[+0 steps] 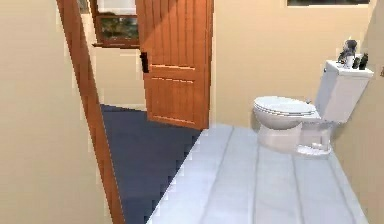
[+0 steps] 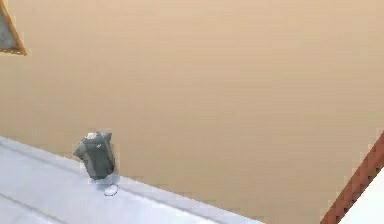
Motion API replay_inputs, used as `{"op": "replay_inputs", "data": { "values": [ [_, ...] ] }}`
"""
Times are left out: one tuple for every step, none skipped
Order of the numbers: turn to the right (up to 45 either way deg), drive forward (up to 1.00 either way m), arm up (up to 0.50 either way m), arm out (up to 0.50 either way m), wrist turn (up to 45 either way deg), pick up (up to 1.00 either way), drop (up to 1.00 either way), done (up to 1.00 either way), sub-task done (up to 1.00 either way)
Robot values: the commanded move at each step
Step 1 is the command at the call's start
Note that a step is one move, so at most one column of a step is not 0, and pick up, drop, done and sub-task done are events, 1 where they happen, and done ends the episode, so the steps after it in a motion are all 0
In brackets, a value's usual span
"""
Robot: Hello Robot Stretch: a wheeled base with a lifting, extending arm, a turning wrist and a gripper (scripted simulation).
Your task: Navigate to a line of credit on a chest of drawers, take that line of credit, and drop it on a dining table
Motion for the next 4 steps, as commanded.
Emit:
{"op": "replay_inputs", "data": {
  "values": [
    [0.0,0.90,0.00,0.00,0.0,0.00,0.00,0.00,0.00],
    [0.0,0.30,0.00,0.00,0.0,0.00,0.00,0.00,0.00],
    [-45.0,0.00,0.00,0.00,0.0,0.00,0.00,0.00,0.00],
    [-9.0,0.00,0.00,0.00,0.0,0.00,0.00,0.00,0.00]
  ]
}}
